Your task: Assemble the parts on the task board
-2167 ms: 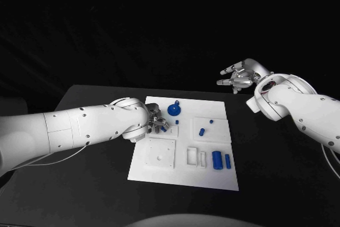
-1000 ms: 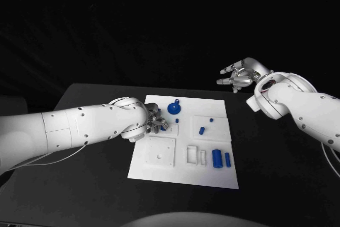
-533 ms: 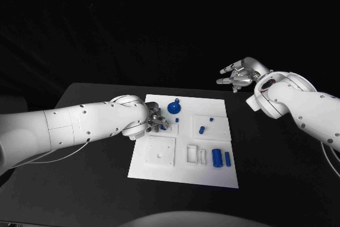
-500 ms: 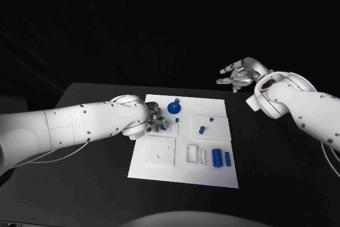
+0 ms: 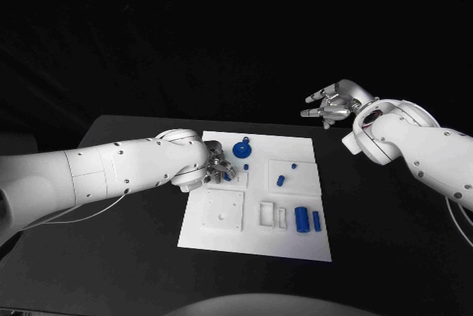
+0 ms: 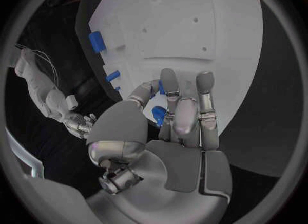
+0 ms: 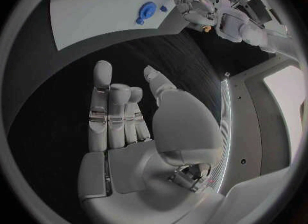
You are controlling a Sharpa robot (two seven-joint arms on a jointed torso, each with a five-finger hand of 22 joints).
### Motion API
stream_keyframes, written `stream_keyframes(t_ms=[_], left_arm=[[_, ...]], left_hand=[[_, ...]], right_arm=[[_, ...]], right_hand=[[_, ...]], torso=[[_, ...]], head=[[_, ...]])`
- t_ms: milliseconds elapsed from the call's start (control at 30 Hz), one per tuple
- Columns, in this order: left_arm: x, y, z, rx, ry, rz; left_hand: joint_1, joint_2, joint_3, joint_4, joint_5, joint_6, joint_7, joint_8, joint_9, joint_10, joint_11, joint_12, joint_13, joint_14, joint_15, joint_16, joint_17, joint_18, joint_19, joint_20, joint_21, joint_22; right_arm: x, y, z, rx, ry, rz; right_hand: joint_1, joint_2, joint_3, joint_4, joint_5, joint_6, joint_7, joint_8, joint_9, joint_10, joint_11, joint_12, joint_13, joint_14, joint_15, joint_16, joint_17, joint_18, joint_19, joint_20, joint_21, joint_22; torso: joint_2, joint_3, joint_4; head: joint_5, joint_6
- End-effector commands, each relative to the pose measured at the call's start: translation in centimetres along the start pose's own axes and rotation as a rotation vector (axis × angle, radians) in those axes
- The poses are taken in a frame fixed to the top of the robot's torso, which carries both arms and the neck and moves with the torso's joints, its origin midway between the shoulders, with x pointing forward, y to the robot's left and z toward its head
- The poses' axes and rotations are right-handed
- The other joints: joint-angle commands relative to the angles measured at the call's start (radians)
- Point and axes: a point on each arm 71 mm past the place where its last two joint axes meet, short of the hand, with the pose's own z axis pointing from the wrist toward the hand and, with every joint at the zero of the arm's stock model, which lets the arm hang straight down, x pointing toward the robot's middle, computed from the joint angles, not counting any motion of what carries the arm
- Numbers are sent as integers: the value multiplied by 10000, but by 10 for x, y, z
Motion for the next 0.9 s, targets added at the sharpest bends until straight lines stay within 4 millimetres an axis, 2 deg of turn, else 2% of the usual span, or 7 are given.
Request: stream_keyframes(t_ms=[33,333,567,900], left_arm=[[15,3,3,-251,765,305],[15,0,4,-230,751,313],[15,-2,5,-234,784,380],[16,-4,6,-245,892,616]], left_hand=[[-50,79,448,-443,1,1111,-1027,77,186,403,20,85,-33,12,34,77,24,123,-11,87,-40,182],[-132,191,391,-367,-142,1225,-1075,175,360,420,16,184,-94,34,54,145,98,159,2,139,-36,179],[-181,290,352,-265,-191,1249,-1122,422,584,424,1,288,-161,32,59,193,133,196,6,179,-31,180],[-157,307,342,-262,-238,1265,-1150,589,639,433,-12,370,-207,47,69,250,196,224,9,217,-19,182]], right_arm=[[1,1,1,-53,121,-104],[2,1,1,-58,167,-133],[3,1,1,-58,196,-173],[3,1,1,-67,237,-214]], right_hand=[[-43,66,5,-64,58,93,8,26,1,-56,23,-8,-10,13,-7,-44,-8,150,320,51,26,-14],[-43,66,5,-64,58,93,8,26,1,-56,23,-8,-10,13,-7,-44,-8,150,320,51,26,-14],[-33,72,22,-81,59,97,7,24,0,-68,24,-13,-16,5,-6,-61,-18,150,320,53,10,-21],[-32,79,37,-97,69,106,8,29,2,-71,23,-13,-17,2,-7,-66,-20,149,319,52,7,-20]], torso=[[6,0,5],[1,-1,3],[2,-3,4],[1,2,5]], head=[[3,-3],[8,-2],[8,0],[-4,-21]])
